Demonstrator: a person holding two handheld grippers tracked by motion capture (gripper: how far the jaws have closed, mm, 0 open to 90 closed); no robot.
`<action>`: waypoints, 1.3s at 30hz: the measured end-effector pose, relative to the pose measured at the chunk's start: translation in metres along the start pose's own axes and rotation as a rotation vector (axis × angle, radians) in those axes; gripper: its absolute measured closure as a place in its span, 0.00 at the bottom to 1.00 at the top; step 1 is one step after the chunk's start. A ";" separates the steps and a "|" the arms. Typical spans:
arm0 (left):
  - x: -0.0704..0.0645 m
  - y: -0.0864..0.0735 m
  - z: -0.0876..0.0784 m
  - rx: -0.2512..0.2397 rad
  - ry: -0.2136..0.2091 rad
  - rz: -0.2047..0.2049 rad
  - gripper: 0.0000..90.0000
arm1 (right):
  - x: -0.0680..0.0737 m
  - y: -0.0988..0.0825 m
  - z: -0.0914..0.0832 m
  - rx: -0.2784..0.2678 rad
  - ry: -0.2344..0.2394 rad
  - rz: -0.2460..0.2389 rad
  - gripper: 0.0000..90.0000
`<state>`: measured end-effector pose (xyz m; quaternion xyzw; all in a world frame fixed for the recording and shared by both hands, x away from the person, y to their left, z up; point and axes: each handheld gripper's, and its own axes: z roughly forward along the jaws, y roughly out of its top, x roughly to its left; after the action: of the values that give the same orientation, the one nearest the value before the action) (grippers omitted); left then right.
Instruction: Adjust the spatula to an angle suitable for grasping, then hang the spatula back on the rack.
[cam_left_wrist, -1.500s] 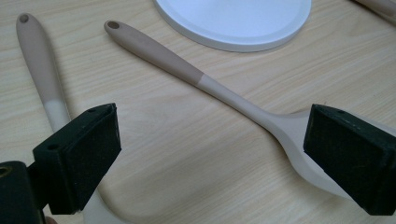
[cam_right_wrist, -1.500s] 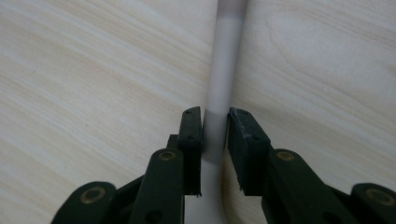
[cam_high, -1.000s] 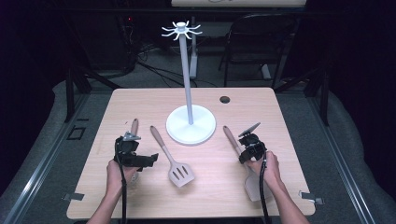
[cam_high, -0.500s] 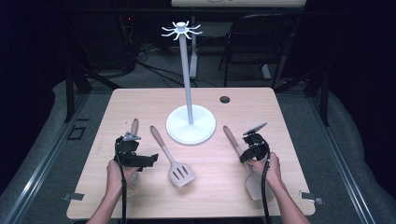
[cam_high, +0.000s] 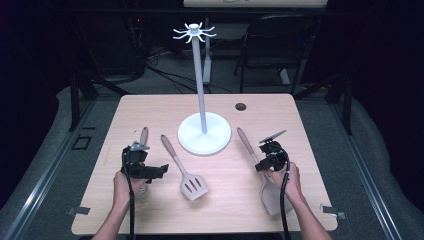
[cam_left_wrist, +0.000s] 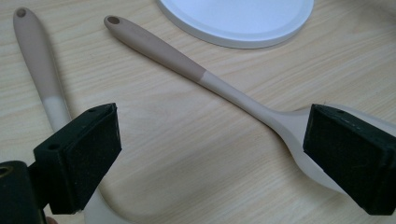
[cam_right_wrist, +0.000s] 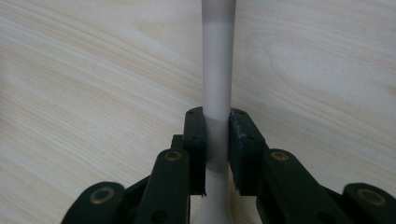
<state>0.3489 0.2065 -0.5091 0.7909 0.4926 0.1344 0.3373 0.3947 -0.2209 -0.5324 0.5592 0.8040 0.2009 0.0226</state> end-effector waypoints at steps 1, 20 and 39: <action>0.000 0.000 0.000 -0.001 -0.001 -0.001 0.05 | 0.001 0.000 -0.002 -0.014 0.001 -0.002 0.87; -0.005 -0.001 -0.003 -0.047 -0.010 -0.001 0.03 | 0.024 -0.003 -0.023 -0.141 0.049 -0.110 0.87; -0.013 0.004 -0.001 -0.061 -0.082 -0.034 0.00 | 0.049 -0.001 -0.026 -0.183 0.078 -0.210 0.87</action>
<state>0.3450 0.1949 -0.5043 0.7767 0.4872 0.1113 0.3835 0.3686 -0.1847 -0.4992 0.4593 0.8368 0.2914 0.0629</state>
